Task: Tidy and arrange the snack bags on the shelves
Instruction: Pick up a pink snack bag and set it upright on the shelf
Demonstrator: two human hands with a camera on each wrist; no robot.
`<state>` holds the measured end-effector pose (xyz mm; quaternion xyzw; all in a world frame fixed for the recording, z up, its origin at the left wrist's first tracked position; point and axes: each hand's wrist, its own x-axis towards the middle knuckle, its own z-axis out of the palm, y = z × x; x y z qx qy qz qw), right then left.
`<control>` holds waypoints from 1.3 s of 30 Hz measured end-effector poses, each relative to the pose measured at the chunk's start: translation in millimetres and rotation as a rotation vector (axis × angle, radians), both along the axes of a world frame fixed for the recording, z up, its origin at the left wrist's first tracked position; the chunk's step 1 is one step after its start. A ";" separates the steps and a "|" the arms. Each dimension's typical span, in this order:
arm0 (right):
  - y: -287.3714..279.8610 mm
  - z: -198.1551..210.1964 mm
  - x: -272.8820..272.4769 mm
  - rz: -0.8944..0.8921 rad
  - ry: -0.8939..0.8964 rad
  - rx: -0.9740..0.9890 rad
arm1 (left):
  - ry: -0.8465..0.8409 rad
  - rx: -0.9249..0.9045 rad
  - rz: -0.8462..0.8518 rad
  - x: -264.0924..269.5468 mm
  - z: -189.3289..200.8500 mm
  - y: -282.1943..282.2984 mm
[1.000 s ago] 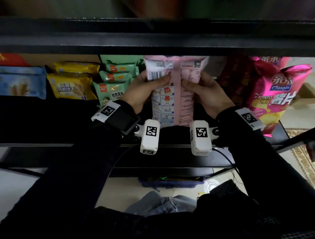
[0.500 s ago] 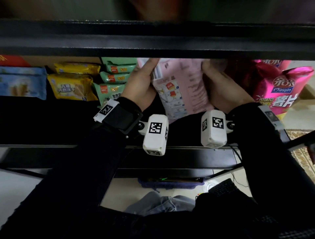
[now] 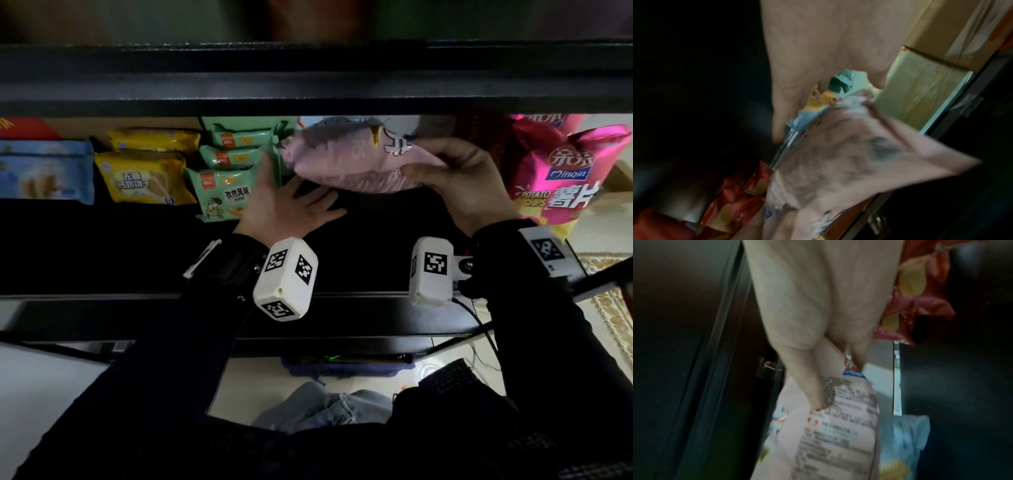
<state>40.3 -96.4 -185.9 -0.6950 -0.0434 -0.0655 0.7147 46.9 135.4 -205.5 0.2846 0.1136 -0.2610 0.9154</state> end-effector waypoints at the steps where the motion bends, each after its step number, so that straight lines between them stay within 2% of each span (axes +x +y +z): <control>1: -0.3 0.8 -0.7 0.001 -0.028 -0.026 | -0.014 -0.051 -0.073 -0.1 -0.4 5.5; 2: 0.7 1.7 -2.0 0.012 -0.040 -0.042 | -0.048 -0.082 -0.147 -1.1 -1.1 10.3; 4: 0.1 1.3 -3.7 0.060 -0.021 0.001 | -0.118 -0.007 -0.219 -2.9 -1.7 15.6; 6: -2.7 -1.0 -5.0 0.123 0.081 0.137 | -0.157 0.094 -0.207 -4.9 -2.9 16.0; 8: -8.1 -6.2 -3.2 0.107 0.261 0.249 | -0.166 0.109 -0.154 -8.0 -9.1 15.1; 10: -9.4 -14.1 -3.3 0.071 0.424 0.275 | -0.188 0.120 -0.101 -11.6 -16.5 14.9; 12: -3.4 -20.8 -3.5 0.088 0.481 0.274 | -0.232 0.183 -0.068 -13.7 -21.4 14.4; 15: 9.8 -24.8 -4.1 0.019 0.479 0.361 | -0.315 0.342 -0.069 -15.6 -24.8 14.8; 19: 18.5 -22.4 -1.6 -0.133 0.414 0.532 | -0.373 0.628 -0.267 -16.6 -22.9 31.9; 23: 20.1 -21.0 1.1 -0.057 0.351 0.425 | -0.392 0.759 -0.310 -8.6 -11.3 49.2; 26: 26.9 -19.1 1.6 0.066 0.361 0.337 | -0.485 0.944 -0.339 -7.3 -0.5 40.3; 29: 35.8 -14.8 7.1 0.147 0.414 0.376 | -0.535 0.940 -0.378 -16.6 2.2 21.9; 34: 42.7 -7.4 14.6 0.062 0.474 0.429 | -0.421 0.891 -0.205 -35.4 -12.3 2.4; 39: 57.2 -7.3 18.0 0.104 0.462 0.439 | -0.423 0.941 -0.036 -44.1 -20.5 -7.8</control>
